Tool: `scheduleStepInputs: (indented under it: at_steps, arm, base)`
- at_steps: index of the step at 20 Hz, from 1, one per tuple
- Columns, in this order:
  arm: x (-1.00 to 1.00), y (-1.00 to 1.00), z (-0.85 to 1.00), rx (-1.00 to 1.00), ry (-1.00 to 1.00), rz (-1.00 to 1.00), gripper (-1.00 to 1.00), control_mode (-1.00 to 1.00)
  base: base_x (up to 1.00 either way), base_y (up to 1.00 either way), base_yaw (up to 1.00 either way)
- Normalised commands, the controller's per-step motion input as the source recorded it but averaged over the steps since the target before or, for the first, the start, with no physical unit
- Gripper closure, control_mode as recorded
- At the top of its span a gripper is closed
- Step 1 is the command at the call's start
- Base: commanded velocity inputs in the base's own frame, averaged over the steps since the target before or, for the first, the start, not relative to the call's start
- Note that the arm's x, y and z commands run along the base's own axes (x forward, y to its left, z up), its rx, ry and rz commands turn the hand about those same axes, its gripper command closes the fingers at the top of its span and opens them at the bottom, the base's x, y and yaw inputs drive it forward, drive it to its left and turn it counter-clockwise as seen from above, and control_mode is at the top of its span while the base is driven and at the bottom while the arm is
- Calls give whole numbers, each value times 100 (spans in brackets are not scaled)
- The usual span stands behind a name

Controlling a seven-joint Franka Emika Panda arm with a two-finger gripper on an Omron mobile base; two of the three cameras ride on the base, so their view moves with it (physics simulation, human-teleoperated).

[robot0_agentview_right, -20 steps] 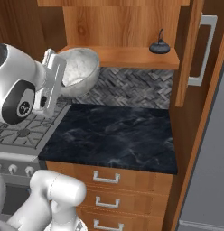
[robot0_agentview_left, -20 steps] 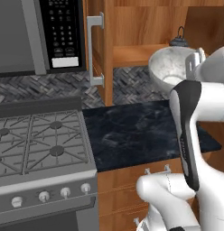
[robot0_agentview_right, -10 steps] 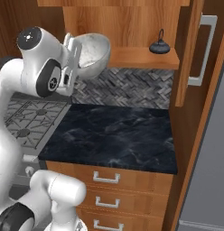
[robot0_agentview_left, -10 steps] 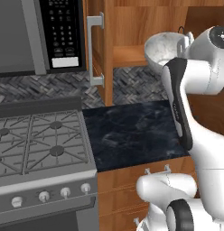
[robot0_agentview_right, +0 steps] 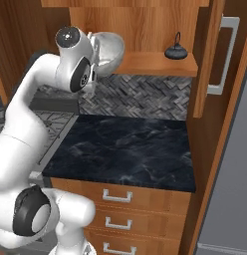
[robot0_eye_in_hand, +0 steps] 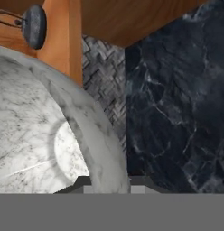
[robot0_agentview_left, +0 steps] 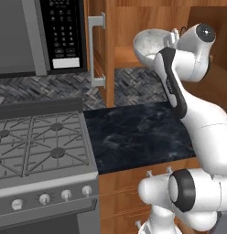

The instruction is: Pick the mug and place it in the sink. Pick the bowl and place it in the open cabinet and then close the cabinet.

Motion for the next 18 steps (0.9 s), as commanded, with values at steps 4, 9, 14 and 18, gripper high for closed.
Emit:
scheduleStepInputs:
  at_steps: [4,9,14,18]
  arm:
    - [100,0,1,0,3,11,100,-100]
    - [88,0,0,0,14,4,100,-100]
    - [91,0,0,0,9,0,100,-100]
    - [78,0,0,0,17,0,100,-100]
  base:
    - [0,0,0]
    - [0,0,0]
    - [0,0,0]
    - [0,0,0]
